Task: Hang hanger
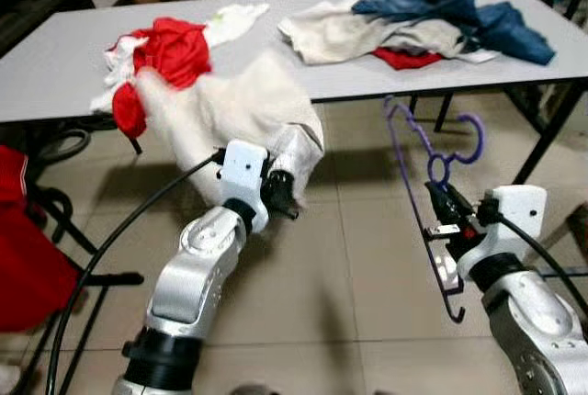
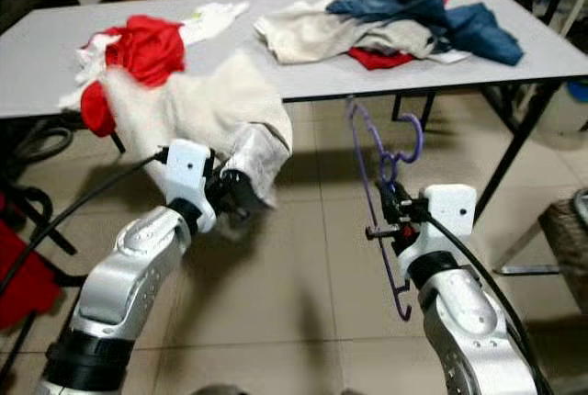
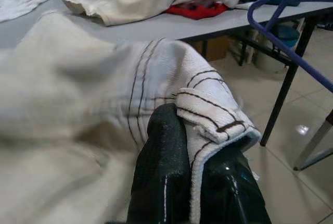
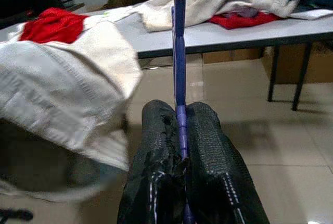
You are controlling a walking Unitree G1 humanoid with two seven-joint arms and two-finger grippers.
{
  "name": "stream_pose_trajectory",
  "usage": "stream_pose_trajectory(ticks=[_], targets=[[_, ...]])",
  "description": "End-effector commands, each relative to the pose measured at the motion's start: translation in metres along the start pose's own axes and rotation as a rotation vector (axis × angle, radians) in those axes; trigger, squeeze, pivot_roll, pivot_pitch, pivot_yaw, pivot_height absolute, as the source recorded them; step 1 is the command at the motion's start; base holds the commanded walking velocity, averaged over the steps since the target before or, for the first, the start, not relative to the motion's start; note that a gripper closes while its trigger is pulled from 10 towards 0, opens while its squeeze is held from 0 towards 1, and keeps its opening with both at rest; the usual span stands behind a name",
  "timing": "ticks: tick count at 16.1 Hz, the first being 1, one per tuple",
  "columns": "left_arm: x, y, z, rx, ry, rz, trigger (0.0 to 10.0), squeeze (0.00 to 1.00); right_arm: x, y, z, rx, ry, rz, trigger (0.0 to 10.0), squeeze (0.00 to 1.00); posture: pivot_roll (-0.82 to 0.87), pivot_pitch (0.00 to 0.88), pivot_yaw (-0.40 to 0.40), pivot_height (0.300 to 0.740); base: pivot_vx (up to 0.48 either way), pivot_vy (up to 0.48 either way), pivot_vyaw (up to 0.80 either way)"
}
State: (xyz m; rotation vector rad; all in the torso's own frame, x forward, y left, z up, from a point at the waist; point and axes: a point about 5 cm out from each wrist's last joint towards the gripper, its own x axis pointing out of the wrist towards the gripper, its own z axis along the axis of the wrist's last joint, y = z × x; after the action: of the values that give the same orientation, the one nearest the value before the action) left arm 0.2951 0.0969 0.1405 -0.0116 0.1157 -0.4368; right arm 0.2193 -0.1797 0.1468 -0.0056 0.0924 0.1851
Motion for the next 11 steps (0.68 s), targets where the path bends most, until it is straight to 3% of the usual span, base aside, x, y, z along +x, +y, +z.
stream_pose_trajectory(ticks=[1,4,6,8,11], targets=[[-0.003,0.01,-0.002,0.023,0.031,0.039,10.0,0.0,-0.001,0.006,-0.007,-0.004,0.045,0.053,10.0,0.0,-0.01,0.027,0.092,0.74,0.0,0.0,0.0],[-0.004,0.01,-0.027,0.05,0.221,0.037,10.0,0.0,-0.005,0.002,-0.017,-0.063,0.123,0.105,10.0,0.0,-0.01,0.027,0.093,0.74,0.0,0.0,0.0],[0.005,0.023,-0.029,-0.008,0.274,0.117,10.0,0.0,-0.006,-0.001,-0.019,-0.071,0.137,0.129,10.0,0.0,-0.01,0.027,0.092,0.74,0.0,0.0,0.0],[0.025,0.037,-0.018,-0.031,0.287,0.18,10.0,0.0,-0.011,0.001,-0.015,-0.058,0.124,0.219,10.0,0.0,0.0,0.03,0.099,0.74,0.0,0.0,0.0],[0.049,0.034,-0.002,-0.048,0.285,0.127,10.0,0.0,-0.024,0.01,-0.018,-0.047,0.171,0.383,10.0,0.0,-0.01,0.026,0.12,0.74,0.0,0.0,0.0]])
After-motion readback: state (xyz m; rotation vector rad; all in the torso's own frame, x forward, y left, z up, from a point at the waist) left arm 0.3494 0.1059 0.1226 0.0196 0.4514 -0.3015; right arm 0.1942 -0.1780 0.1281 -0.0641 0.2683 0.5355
